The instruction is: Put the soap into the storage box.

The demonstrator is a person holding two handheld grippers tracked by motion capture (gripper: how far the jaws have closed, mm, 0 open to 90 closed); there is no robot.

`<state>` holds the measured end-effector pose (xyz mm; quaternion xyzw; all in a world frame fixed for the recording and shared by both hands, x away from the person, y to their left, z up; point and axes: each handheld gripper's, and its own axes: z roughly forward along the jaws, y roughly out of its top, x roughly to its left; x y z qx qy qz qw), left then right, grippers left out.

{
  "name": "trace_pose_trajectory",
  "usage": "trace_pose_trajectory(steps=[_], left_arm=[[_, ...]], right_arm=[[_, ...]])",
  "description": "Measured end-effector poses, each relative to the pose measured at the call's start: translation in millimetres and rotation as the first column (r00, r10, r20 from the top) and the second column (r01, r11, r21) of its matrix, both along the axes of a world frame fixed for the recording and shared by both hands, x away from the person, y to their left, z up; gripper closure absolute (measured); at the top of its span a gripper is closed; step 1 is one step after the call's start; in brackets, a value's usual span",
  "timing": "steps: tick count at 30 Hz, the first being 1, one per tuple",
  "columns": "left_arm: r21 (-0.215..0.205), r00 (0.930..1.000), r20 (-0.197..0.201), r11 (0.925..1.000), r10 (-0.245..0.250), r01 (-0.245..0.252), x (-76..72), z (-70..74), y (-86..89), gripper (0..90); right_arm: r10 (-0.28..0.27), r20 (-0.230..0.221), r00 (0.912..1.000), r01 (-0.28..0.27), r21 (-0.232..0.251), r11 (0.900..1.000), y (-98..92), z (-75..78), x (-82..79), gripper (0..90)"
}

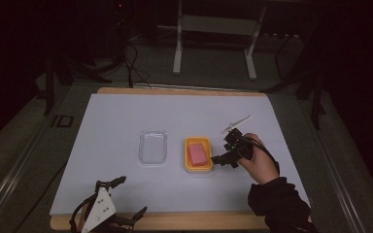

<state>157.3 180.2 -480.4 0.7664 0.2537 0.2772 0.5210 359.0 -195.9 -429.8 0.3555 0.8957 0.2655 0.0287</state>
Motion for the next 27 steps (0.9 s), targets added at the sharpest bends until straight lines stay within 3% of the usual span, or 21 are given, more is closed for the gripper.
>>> trace_pose_trajectory(steps=[7, 13, 27], left_arm=[[0.000, 1.0000, 0.000, 1.0000, 0.000, 0.000, -0.2, 0.0, -0.3, 0.4], [0.004, 1.0000, 0.000, 1.0000, 0.000, 0.000, 0.0, -0.2, -0.5, 0.4], [0.005, 1.0000, 0.000, 1.0000, -0.001, 0.001, -0.1, -0.3, -0.8, 0.4]], right_arm=[[0.002, 0.048, 0.9989, -0.003, 0.015, 1.000, -20.3, -6.1, -11.2, 21.0], [-0.047, 0.113, 0.9925, 0.043, 0.045, 0.998, -34.3, -13.7, -19.7, 19.5], [-0.095, 0.114, 0.9889, 0.088, 0.070, 0.994, -59.2, -33.0, -37.7, 17.7]])
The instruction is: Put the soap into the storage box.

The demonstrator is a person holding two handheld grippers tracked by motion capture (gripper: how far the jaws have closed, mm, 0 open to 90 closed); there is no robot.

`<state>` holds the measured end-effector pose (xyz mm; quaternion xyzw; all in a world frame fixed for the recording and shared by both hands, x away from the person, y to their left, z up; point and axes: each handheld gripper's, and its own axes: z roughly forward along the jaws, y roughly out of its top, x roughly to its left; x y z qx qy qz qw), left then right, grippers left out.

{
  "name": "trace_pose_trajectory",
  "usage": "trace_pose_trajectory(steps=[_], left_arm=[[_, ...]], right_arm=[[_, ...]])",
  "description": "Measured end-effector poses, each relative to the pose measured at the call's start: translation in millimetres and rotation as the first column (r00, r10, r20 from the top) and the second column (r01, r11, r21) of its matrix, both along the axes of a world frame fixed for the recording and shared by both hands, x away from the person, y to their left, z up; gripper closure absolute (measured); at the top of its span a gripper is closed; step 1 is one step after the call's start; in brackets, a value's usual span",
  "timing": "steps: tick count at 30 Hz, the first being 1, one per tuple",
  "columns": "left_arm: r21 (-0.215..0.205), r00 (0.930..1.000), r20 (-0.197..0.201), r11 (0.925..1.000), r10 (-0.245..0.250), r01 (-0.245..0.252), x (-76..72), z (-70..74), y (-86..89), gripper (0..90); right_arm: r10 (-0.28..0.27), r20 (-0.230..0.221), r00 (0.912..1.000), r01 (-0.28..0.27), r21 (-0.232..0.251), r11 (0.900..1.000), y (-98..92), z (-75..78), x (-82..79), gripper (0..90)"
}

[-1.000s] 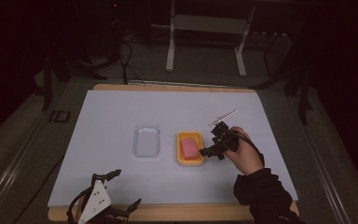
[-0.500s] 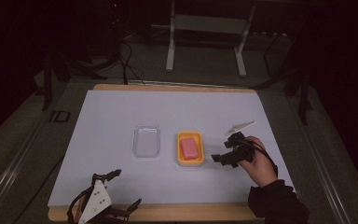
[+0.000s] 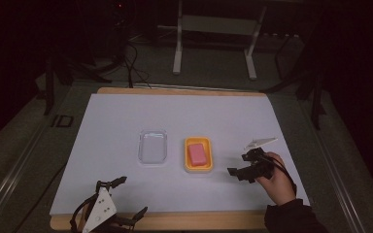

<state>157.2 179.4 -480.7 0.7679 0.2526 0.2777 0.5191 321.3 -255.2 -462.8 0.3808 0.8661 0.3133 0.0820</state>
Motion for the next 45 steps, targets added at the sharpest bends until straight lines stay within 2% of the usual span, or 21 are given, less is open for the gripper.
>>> trace_pose_trajectory(steps=[19, 24, 26, 29, 39, 45], left_arm=[[-0.002, 1.0000, -0.004, 1.0000, -0.001, 0.001, 0.4, -0.2, -0.3, 0.4], [-0.003, 1.0000, -0.003, 1.0000, -0.001, 0.001, 0.3, 0.0, 0.1, 0.4], [-0.004, 1.0000, -0.004, 1.0000, -0.002, 0.002, 0.5, 0.0, 0.4, 0.4], [-0.004, 1.0000, -0.004, 1.0000, -0.005, 0.005, 0.4, 0.1, 0.2, 0.4], [-0.004, 0.9999, -0.007, 0.9999, -0.014, 0.014, 0.7, 0.2, 0.2, 0.4], [-0.004, 0.9998, -0.008, 0.9999, -0.016, 0.016, 0.5, 0.2, 0.1, 0.4]], right_arm=[[-0.053, -0.018, 0.9984, 0.053, -0.015, 0.998, -30.3, -19.2, -21.9, 16.8], [-0.044, 0.039, 0.9983, 0.043, 0.016, 0.999, -35.1, -21.1, -26.7, 15.6], [-0.031, 0.078, 0.9965, 0.029, 0.027, 0.999, -37.7, -22.2, -29.3, 14.6], [-0.007, 0.110, 0.9939, 0.002, 0.044, 0.999, -39.3, -25.5, -33.1, 14.6], [-0.033, 0.125, 0.9916, 0.026, 0.060, 0.998, -43.0, -33.4, -29.9, 14.6], [-0.050, 0.132, 0.9900, 0.043, 0.050, 0.998, -43.3, -34.2, -29.8, 14.6]])
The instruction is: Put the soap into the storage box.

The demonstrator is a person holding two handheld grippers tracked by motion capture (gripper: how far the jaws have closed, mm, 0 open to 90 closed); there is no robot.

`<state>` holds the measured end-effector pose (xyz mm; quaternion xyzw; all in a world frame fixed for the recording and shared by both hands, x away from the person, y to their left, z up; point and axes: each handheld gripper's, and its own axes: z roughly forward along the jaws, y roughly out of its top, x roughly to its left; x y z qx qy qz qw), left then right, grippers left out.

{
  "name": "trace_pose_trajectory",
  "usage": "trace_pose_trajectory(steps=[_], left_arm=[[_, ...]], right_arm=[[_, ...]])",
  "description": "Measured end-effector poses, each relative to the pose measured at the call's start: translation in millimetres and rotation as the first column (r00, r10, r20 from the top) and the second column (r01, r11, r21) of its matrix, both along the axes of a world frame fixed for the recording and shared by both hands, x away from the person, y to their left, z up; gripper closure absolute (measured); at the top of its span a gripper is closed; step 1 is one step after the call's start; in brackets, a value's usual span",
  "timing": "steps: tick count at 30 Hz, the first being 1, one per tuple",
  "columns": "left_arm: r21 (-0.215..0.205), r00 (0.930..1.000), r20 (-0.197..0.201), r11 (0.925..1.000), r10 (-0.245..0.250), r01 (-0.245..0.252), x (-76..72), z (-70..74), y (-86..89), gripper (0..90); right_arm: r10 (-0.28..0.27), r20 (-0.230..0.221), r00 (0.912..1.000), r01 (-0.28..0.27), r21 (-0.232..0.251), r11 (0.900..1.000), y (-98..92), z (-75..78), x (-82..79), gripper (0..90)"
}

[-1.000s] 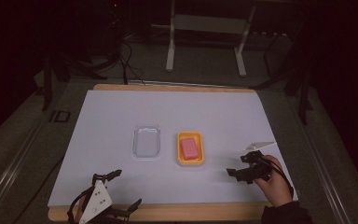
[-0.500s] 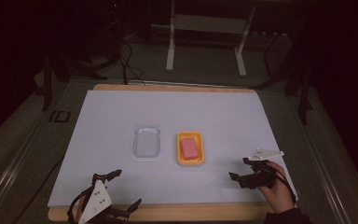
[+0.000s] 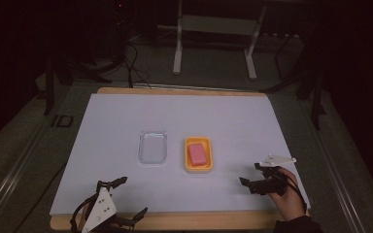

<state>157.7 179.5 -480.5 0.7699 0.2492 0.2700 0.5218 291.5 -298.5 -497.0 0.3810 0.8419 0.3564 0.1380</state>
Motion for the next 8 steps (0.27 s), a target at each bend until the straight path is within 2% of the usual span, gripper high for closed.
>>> trace_pose_trajectory(steps=[8], left_arm=[[0.001, 1.0000, -0.002, 1.0000, 0.001, -0.001, 0.5, -0.2, -0.3, 0.4]], right_arm=[[-0.017, 0.005, 0.9998, 0.017, 0.000, 1.000, -1.6, 0.7, 0.1, 14.6]])
